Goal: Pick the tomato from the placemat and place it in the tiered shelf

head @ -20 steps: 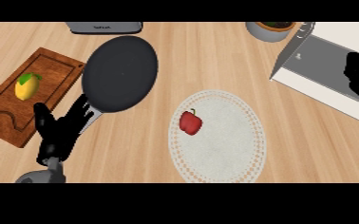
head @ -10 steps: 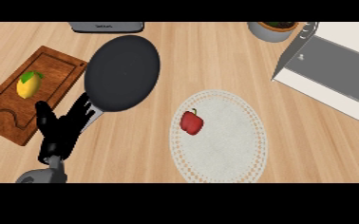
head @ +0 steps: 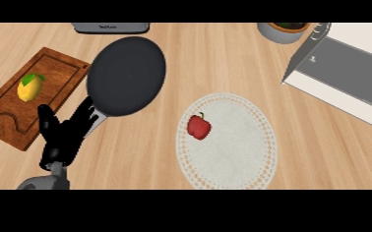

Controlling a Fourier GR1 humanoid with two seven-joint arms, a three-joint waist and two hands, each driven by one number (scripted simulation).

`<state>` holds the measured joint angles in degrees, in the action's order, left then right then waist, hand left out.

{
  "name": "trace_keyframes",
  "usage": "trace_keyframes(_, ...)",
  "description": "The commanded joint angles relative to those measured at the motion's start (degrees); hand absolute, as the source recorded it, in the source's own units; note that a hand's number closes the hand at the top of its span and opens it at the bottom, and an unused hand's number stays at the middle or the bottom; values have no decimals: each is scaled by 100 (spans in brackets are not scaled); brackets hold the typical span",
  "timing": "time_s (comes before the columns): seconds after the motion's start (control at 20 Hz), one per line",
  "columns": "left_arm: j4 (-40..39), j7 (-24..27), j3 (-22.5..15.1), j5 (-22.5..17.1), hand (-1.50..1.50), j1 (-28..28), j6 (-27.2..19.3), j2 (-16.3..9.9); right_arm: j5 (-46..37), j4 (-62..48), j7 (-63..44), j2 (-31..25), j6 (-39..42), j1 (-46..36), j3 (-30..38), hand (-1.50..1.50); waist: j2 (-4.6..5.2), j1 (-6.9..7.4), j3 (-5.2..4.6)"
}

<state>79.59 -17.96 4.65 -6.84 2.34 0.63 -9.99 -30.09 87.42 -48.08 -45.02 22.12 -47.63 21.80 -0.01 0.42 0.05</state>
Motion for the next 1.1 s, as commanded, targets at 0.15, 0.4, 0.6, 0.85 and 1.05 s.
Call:
trace_keyframes(0.15,232,25,-160,140,0,-370,-19,143,-208,-1002,999,-239,-290,131,-69,150,2,9,-5)
trace_keyframes(0.4,153,-21,24,-1,0,-190,201,-57,-505,-2278,1513,-248,-804,-439,-246,150,15,52,-6)
trace_keyframes(0.6,41,-269,-29,127,0,142,-66,109,-682,-2452,1867,-225,-1126,-315,-315,150,12,9,-6)
trace_keyframes(0.85,129,-114,100,7,0,-131,168,-21,-666,-2992,2649,-307,-1516,-122,-141,150,7,6,-4)
trace_keyframes(1.05,-316,162,69,186,0,187,22,135,-759,-3510,2766,-238,-1598,-632,-309,150,17,18,-6)
